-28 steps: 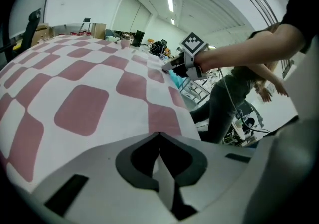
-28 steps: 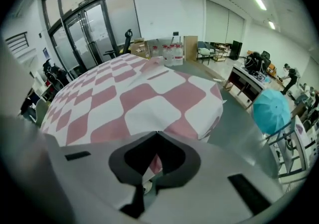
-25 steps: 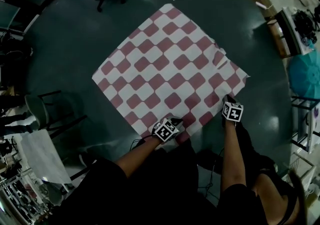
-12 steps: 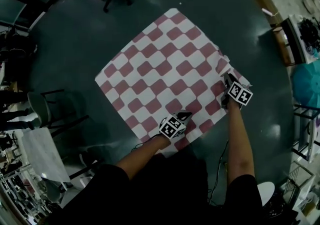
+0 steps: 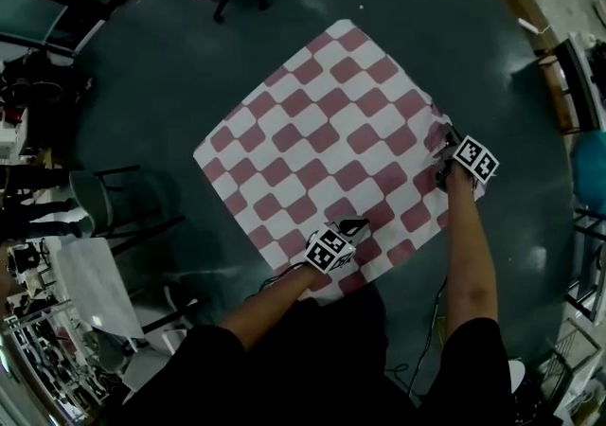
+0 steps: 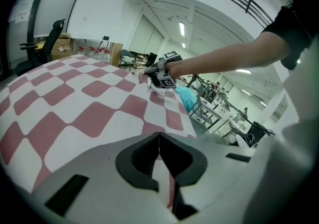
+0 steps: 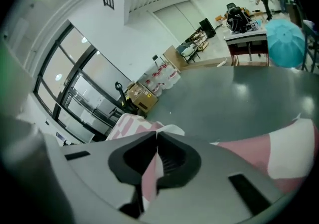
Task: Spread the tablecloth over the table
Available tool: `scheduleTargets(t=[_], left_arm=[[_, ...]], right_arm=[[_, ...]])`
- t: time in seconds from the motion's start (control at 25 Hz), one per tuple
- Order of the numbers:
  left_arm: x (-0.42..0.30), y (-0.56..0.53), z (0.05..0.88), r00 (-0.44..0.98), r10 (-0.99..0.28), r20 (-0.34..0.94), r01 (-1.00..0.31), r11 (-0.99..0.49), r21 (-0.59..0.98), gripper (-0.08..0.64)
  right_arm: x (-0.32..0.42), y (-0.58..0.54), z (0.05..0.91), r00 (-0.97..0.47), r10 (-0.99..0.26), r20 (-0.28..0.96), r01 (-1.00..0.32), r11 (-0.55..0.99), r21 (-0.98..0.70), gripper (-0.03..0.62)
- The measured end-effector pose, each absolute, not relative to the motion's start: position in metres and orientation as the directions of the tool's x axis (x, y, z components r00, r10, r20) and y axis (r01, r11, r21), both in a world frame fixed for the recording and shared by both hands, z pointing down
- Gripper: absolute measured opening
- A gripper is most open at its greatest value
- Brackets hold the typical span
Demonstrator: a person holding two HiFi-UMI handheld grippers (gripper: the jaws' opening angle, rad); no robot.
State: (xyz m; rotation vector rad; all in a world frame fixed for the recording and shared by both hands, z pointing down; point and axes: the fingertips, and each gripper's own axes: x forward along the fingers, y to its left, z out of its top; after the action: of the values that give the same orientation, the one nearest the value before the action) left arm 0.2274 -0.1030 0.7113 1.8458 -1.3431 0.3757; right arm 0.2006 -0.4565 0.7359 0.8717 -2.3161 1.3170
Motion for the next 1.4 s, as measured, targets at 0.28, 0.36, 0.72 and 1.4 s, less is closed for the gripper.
scheduleTargets(t=[0.28, 0.36, 0.72, 1.4], left_arm=[[0.227, -0.102, 0.718, 0.393, -0.649, 0.651, -0.893, -0.099, 0.44, 0.015], [0.23, -0.1, 0.722, 0.403, -0.639, 0.656, -0.89, -0.107, 0.442, 0.015], [0.239, -0.099, 0.72, 0.406, -0.637, 0.655, -0.888, -0.107, 0.447, 0.015], [0.248, -0.041, 0.702, 0.443, -0.664, 0.602, -0.862, -0.13, 0.49, 0.015]], right_arm=[[0.232, -0.457, 0.746, -0.753, -0.34, 0.564, -0.658, 0.367, -0.658, 0.017], [0.235, -0.458, 0.746, -0.75, -0.341, 0.567, -0.662, 0.368, -0.653, 0.018], [0.26, -0.458, 0.742, -0.622, -0.368, 0.691, -0.756, 0.51, -0.409, 0.134], [0.333, -0.239, 0.691, -0.664, -0.382, 0.643, -0.657, 0.708, -0.258, 0.018]])
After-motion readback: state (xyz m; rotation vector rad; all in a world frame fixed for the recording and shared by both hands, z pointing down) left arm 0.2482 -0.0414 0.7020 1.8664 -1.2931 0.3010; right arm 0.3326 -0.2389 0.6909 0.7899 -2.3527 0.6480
